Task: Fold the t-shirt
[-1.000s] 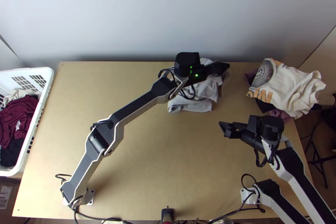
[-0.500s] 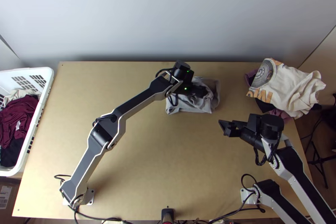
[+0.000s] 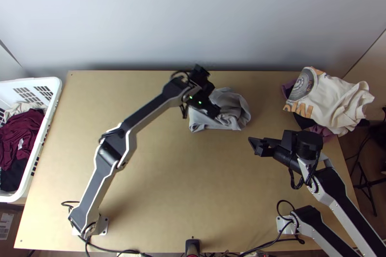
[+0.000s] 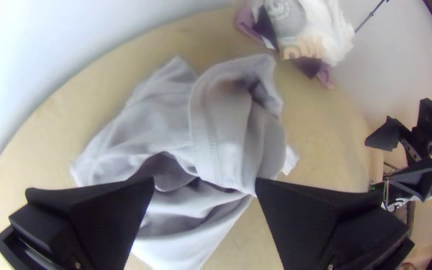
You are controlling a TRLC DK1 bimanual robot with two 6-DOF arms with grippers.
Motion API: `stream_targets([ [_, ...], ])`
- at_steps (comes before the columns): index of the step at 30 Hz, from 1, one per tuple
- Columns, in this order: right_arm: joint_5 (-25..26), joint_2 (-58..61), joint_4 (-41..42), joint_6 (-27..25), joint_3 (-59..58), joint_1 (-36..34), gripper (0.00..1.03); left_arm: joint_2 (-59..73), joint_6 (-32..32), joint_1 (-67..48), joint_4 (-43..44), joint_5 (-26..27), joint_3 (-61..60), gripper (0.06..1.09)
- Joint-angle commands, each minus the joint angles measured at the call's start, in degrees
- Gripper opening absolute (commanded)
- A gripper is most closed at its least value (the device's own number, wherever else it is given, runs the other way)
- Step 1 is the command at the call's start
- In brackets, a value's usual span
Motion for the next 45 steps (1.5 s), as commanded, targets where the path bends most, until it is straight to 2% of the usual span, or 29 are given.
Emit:
stream_targets([
  [1, 0.0, 0.1, 0.2, 0.2, -0.1, -0.1, 0.99, -9.5, 3.4, 2.4, -7.0, 0.0, 0.3, 1.04],
  [7, 0.1, 5.0, 1.5, -0.3, 0.3, -1.5, 0.99, -16.5, 5.8, 3.8, -20.1, 1.3, -1.1, 1.04],
  [11, 0.1, 7.5, 4.1, -0.6, -0.6, -1.5, 0.99, -21.4, 4.8, 7.8, -22.5, 1.1, -10.0, 1.04],
  [13, 0.2, 10.2, 5.8, -0.4, -1.0, -1.5, 0.99, -25.6, 4.2, 10.2, -21.3, 1.2, -17.7, 1.04],
  [16, 0.1, 15.7, 9.6, 0.4, -0.2, -2.7, 0.99, -33.1, 3.5, 14.0, -14.5, 2.5, -30.1, 1.04],
  [18, 0.1, 19.6, 12.3, 1.4, 1.2, -3.3, 0.99, -34.7, 3.0, 16.4, -14.3, 4.3, -33.2, 1.04],
  [24, -0.5, 36.3, 16.8, 6.0, 9.2, -3.2, 0.99, -35.6, -2.9, 21.9, -13.9, 5.6, -33.8, 1.04],
  [27, -1.9, 44.0, 18.9, 9.2, 14.0, -3.1, 0.99, -39.1, -3.2, 22.2, -13.1, 5.7, -37.2, 1.04],
  [34, -6.3, 57.0, 19.5, 13.1, 25.7, -0.1, 0.99, -47.7, -4.3, 22.8, -9.9, 6.7, -43.6, 1.04],
  [45, -12.6, 70.6, 17.4, 16.0, 41.0, 6.9, 0.99, -55.4, -3.4, 28.5, -9.9, 6.6, -50.5, 1.04],
])
